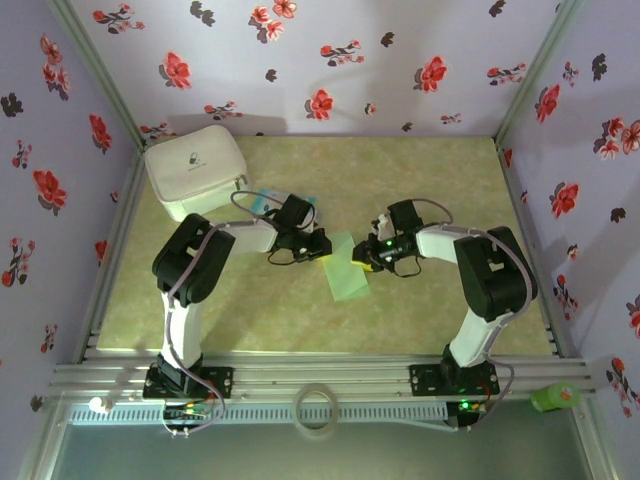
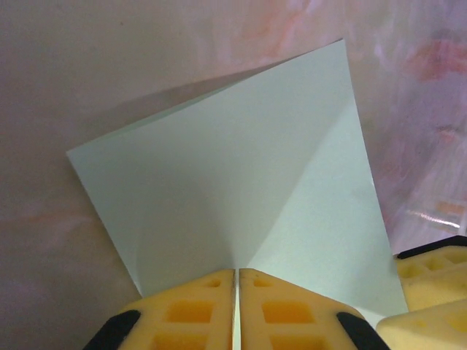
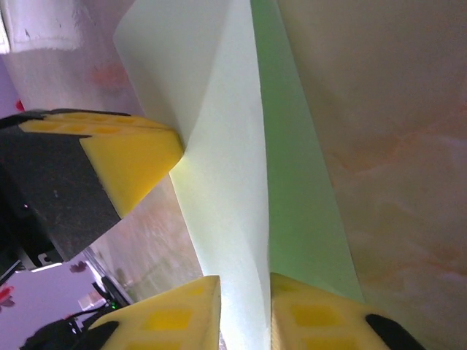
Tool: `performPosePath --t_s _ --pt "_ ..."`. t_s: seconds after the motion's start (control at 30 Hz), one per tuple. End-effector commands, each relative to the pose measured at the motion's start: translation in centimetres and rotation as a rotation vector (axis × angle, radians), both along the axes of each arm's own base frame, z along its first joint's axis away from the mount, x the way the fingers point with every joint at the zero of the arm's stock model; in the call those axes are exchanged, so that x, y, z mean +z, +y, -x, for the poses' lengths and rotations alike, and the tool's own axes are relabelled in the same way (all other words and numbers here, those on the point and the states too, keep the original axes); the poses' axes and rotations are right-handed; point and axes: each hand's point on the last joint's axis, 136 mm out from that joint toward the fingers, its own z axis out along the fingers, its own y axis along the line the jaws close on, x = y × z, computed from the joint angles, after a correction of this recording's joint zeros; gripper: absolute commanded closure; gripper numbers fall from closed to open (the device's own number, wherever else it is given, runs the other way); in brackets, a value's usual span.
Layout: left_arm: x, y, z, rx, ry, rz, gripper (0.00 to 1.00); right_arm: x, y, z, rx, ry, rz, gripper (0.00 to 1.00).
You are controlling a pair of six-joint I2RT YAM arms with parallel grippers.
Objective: Fold a paper plane with a square sheet of paper (pick it up from the middle)
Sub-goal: Fold the triangle a second time at the center of the table.
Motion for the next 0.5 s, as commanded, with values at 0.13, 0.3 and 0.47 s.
performPosePath --t_s 0.13,0.3,0.47 --pt "2.6 -0.7 -1.6 -0.032 -0.074 0.027 0.81 0.4 -0.1 -0.4 0.006 0.005 -0.014 0.94" --pt "7.0 -0.5 -2.6 -0.027 -0.201 0.04 0.61 0.7 -0.7 -1.4 -0.114 0.001 0.006 0.97" --pt "9.6 0.8 -1.9 -0.039 -0.375 -0.005 0.6 0.7 -0.8 -1.9 -0.276 0.042 -0.041 0.97"
